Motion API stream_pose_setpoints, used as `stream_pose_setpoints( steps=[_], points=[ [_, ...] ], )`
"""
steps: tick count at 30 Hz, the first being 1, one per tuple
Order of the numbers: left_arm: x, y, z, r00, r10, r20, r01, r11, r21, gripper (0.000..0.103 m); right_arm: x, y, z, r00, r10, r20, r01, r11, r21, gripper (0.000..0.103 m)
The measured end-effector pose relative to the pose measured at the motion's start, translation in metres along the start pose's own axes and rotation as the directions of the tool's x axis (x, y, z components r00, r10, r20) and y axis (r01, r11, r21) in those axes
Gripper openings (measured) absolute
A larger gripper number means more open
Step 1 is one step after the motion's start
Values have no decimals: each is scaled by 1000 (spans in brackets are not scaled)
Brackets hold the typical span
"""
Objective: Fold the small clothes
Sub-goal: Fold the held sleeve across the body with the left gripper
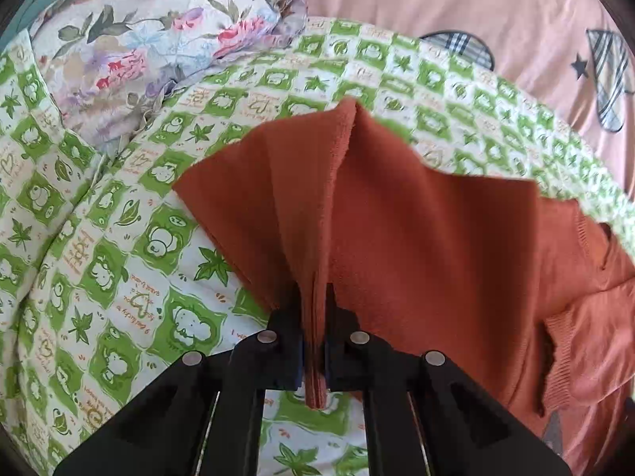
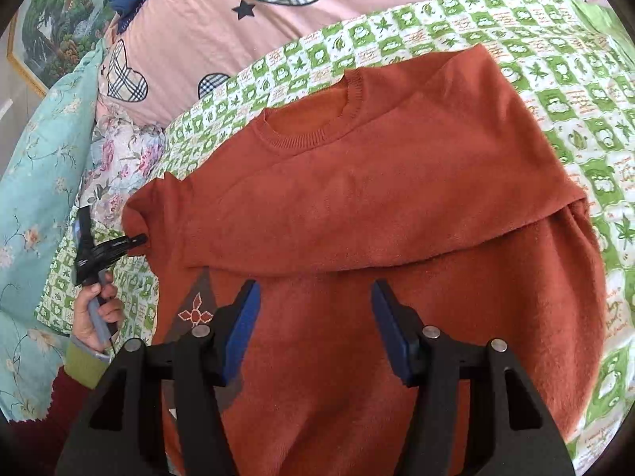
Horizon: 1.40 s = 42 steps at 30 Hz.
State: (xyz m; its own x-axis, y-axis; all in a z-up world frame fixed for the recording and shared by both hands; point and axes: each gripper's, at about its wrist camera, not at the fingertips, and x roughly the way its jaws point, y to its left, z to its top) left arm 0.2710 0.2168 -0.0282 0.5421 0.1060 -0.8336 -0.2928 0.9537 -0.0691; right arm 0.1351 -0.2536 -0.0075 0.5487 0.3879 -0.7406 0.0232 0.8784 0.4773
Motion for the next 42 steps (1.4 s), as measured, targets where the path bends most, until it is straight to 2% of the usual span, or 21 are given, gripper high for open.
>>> stream_pose_setpoints(
  steps=[1,3,5,9,11,13,17,18,21,25,26,27,28,29,31,33,36,38,40,41,42],
  points=[
    [-13,-3,-1,1000,-22,20,22,1000,8,4,-4,-2,0,1000,-4,11,4,1000,4,59],
    [-39,-15,-7,992,-121,42,120,993,20,4,-10,-5,0,1000,-8,30,7,1000,13,59],
    [-71,-36,-14,970,-235,60,232,971,52,4,-14,-8,0,999,3,40,-3,1000,18,59],
    [-125,-108,-32,894,-446,51,430,884,184,4,-28,-12,0,997,20,74,-23,999,37,59],
    [-137,-160,-42,842,-540,-7,525,815,247,4,-36,-17,-2,995,18,97,-23,999,48,59],
    [-136,-201,-49,809,-585,-57,575,768,281,4,-45,-24,-4,993,7,118,-15,997,69,59],
    [-110,-281,-65,775,-614,-150,627,714,312,4,-55,-44,-10,991,-32,129,16,993,119,59],
    [-101,-296,-69,769,-615,-173,636,708,307,4,-57,-49,-12,991,-38,127,21,991,132,59],
    [-67,-340,-79,769,-595,-233,639,707,304,4,-60,-58,-14,990,-54,128,34,988,154,59],
    [-26,-368,-97,794,-530,-299,606,731,315,7,-60,-60,-14,990,-51,129,31,987,158,59],
    [-20,-366,-102,790,-522,-321,608,733,306,11,-58,-59,-13,990,-49,129,29,987,155,59],
    [-18,-363,-105,778,-526,-343,621,729,289,14,-56,-57,-11,991,-45,130,25,988,150,60],
    [-20,-357,-109,762,-538,-361,638,720,274,24,-53,-56,-9,991,-39,128,20,989,146,60],
    [-24,-348,-112,755,-544,-365,645,717,265,38,-50,-54,-7,992,-34,124,16,990,143,61],
    [-36,-326,-118,766,-550,-333,636,724,267,52,-40,-50,-1,993,-21,112,6,991,131,63],
    [-51,-297,-123,786,-547,-288,616,737,279,54,-30,-45,5,995,-11,101,0,994,108,63],
    [-67,-243,-127,832,-507,-224,553,785,277,54,-8,-37,18,997,-30,69,26,998,59,63],
    [-73,-207,-128,878,-450,-162,478,834,275,54,6,-29,27,997,-61,52,61,998,-1,64],
    [-75,-170,-127,942,-328,-74,336,904,265,54,20,-24,32,994,-104,45,107,993,-48,66],
    [-73,-152,-125,965,-260,-34,260,934,245,54,27,-24,35,991,-132,38,134,990,-51,67],
    [-71,-138,-124,979,-204,-7,200,953,226,54,36,-26,39,987,-159,27,160,986,-37,67]
  ],
)
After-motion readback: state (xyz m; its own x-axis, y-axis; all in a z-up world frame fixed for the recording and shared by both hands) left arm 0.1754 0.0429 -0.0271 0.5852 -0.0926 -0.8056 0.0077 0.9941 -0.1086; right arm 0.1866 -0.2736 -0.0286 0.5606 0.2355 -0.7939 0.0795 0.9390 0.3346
